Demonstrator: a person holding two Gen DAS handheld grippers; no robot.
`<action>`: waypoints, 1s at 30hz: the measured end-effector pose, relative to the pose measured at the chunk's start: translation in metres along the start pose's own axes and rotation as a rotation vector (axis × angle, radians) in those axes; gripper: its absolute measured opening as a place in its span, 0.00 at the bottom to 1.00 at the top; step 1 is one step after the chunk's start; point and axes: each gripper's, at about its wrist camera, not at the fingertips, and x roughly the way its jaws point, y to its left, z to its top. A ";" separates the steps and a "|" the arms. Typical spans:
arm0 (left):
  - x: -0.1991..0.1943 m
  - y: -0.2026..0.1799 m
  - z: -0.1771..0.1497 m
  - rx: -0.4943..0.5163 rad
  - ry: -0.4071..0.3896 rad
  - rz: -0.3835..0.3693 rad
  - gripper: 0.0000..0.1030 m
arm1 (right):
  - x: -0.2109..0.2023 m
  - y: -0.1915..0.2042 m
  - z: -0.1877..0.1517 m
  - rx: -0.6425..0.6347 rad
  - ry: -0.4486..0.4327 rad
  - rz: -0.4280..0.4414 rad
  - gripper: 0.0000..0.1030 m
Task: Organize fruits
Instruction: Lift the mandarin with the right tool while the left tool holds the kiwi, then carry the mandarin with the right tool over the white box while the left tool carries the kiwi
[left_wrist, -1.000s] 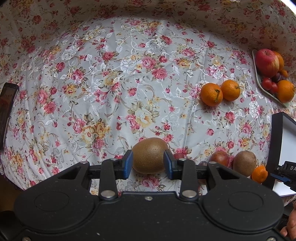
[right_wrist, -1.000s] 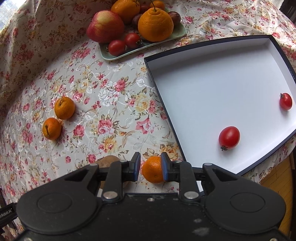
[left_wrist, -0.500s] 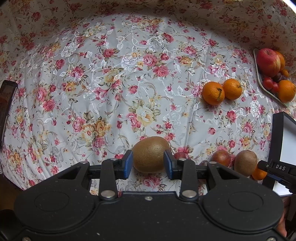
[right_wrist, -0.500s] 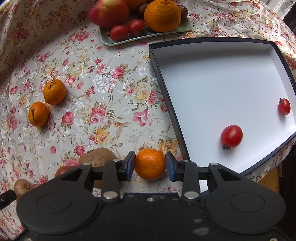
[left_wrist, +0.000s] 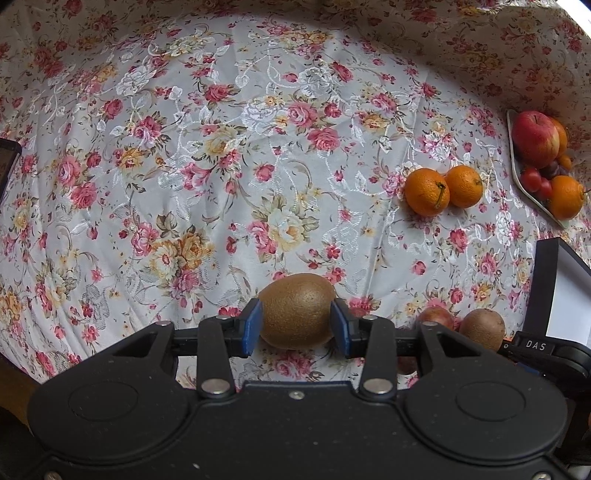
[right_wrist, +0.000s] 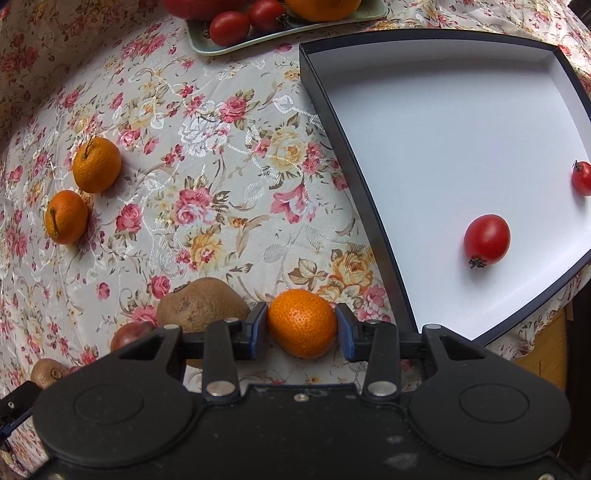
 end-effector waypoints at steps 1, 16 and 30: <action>0.001 -0.002 0.000 0.005 0.000 -0.003 0.48 | 0.000 0.001 0.000 -0.007 -0.003 -0.001 0.40; 0.018 -0.008 0.001 0.021 -0.016 0.063 0.58 | -0.007 0.005 0.000 -0.024 -0.021 0.017 0.39; 0.045 -0.013 0.000 0.013 0.044 0.095 0.61 | -0.020 -0.001 0.002 -0.004 -0.040 0.079 0.39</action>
